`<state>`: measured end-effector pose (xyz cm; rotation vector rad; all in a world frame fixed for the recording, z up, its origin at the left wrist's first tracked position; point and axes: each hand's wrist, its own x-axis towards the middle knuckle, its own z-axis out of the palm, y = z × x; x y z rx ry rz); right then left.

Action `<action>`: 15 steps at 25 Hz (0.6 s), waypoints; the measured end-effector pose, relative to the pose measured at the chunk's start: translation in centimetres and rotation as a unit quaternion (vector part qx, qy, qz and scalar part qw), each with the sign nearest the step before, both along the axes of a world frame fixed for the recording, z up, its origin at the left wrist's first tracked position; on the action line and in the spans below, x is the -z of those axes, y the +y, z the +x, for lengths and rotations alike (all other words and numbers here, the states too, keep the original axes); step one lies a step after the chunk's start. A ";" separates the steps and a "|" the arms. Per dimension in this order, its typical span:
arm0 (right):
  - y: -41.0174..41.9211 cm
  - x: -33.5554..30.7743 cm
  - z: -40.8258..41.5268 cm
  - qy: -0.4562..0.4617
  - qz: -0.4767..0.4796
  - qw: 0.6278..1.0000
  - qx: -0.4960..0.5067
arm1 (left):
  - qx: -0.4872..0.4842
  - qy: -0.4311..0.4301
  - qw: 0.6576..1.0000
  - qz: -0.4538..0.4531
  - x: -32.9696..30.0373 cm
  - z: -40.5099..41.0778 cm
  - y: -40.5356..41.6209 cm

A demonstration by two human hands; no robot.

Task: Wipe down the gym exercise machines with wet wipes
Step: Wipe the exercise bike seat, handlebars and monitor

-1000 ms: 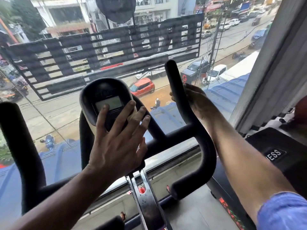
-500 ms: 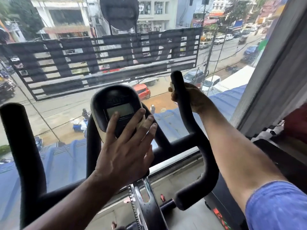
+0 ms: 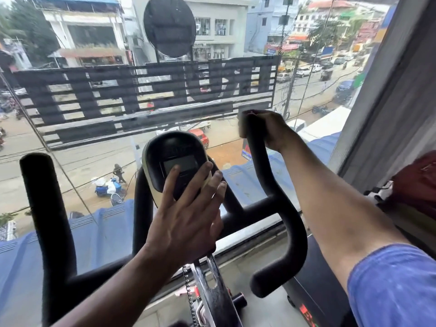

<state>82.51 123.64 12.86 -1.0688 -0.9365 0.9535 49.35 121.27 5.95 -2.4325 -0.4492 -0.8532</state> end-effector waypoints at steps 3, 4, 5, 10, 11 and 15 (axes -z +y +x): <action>0.3 -2.0 -0.9 0.001 0.006 1.000 -0.008 | -0.006 0.006 1.000 -0.002 -0.2 0.1 0.0; 0.6 -2.6 -1.1 -0.037 0.005 0.999 0.012 | -0.005 0.007 1.000 -0.004 -0.2 0.1 0.0; 0.7 -3.2 -1.5 -0.118 0.001 0.992 0.041 | -0.004 0.009 1.000 -0.005 -0.2 0.0 0.0; -0.4 -2.5 -2.5 -0.593 0.017 0.784 0.182 | -0.001 0.009 1.000 -0.008 -0.2 -0.1 0.0; -0.7 -1.8 -2.4 -0.634 0.049 0.748 0.190 | 0.000 0.008 1.000 -0.007 -0.2 0.0 0.0; -1.1 -0.3 -1.5 -0.802 0.126 0.555 0.181 | 0.008 0.000 1.000 -0.007 -0.1 0.0 0.0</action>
